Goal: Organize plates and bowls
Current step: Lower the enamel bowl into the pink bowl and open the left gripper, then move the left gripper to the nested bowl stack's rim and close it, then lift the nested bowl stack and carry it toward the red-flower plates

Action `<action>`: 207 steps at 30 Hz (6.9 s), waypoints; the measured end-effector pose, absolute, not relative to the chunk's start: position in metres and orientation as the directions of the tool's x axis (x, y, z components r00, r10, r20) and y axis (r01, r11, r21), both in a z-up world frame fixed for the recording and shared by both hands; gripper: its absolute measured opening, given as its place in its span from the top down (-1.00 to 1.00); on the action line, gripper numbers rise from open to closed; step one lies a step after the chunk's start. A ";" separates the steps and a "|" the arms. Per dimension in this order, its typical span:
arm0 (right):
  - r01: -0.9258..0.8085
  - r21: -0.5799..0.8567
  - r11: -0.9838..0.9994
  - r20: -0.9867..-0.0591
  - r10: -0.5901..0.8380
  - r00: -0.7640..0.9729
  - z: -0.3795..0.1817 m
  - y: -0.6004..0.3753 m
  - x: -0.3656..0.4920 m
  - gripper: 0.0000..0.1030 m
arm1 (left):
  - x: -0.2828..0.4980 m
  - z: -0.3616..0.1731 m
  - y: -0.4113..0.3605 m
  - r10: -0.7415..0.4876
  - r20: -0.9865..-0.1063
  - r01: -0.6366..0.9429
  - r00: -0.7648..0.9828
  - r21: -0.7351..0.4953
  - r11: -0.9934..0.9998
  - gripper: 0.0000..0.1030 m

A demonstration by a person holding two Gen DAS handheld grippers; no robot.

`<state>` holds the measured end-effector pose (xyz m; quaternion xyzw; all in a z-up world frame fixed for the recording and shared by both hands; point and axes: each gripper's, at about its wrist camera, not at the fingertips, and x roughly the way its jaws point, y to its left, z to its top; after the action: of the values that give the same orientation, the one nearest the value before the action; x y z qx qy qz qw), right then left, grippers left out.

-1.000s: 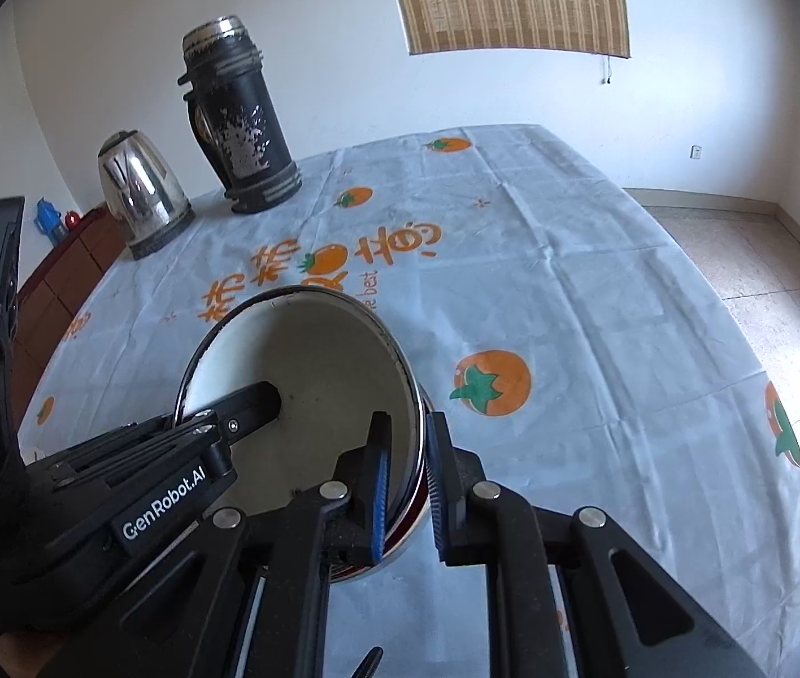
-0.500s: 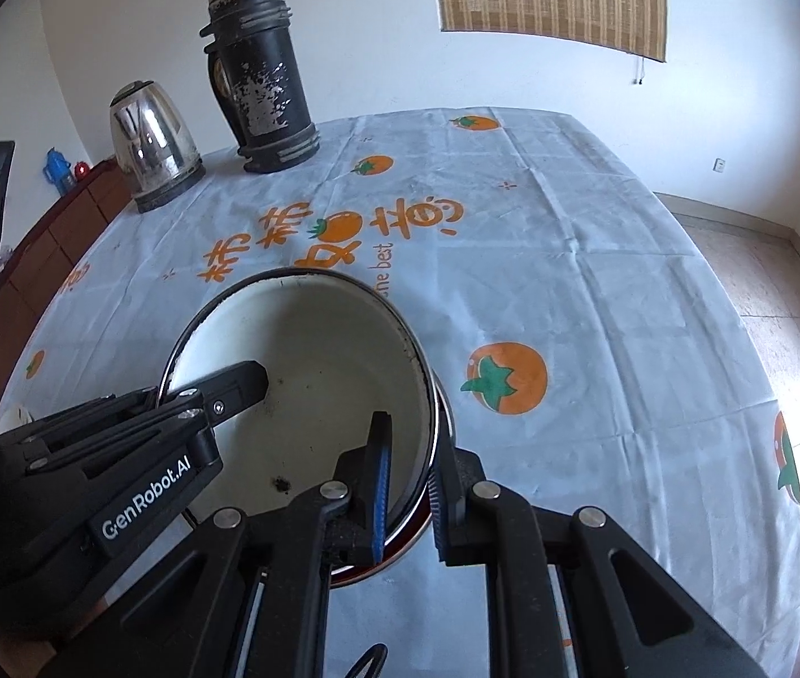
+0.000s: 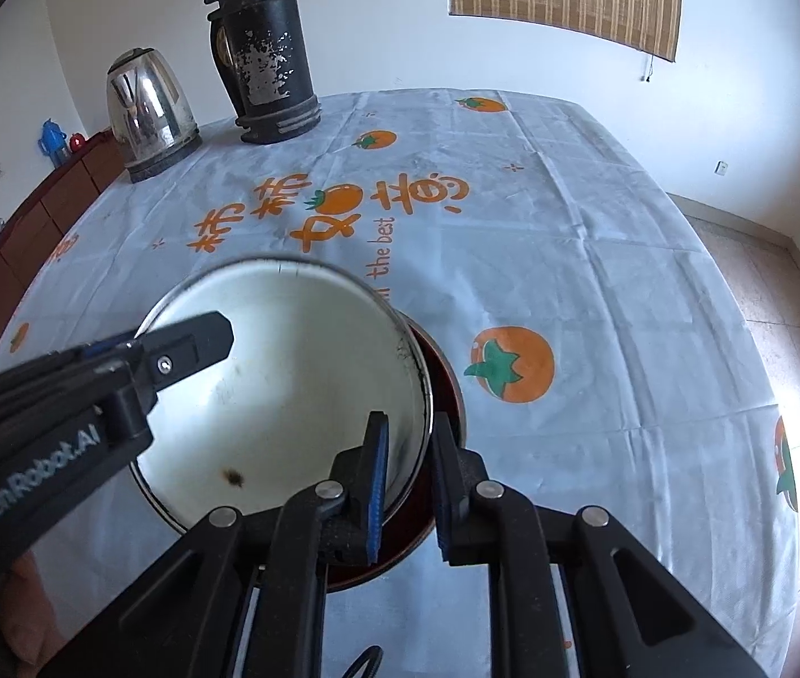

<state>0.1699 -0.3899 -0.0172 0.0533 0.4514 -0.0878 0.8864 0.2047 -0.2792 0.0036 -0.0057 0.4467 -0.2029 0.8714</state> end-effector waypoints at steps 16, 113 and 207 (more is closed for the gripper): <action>0.304 0.297 0.905 -0.585 -0.079 0.807 0.001 -0.424 0.115 -0.38 | 0.200 -0.014 -0.253 -0.307 -0.729 0.315 0.611 -0.132 0.940 -0.31; 0.205 0.485 0.850 -0.597 0.151 0.788 -0.044 -0.456 0.133 -0.62 | 0.215 -0.040 -0.247 -0.405 -0.730 0.291 0.551 -0.286 0.913 -0.89; 0.271 0.435 0.859 -0.647 0.089 0.757 -0.062 -0.434 0.116 0.19 | 0.184 -0.060 -0.289 -0.515 -0.737 0.417 0.437 -0.341 0.842 0.41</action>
<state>0.1165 -0.4338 -0.0616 0.2609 0.3449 -0.0503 0.9002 0.1841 -0.2889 -0.0603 -0.0537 0.4534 -0.2755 0.8460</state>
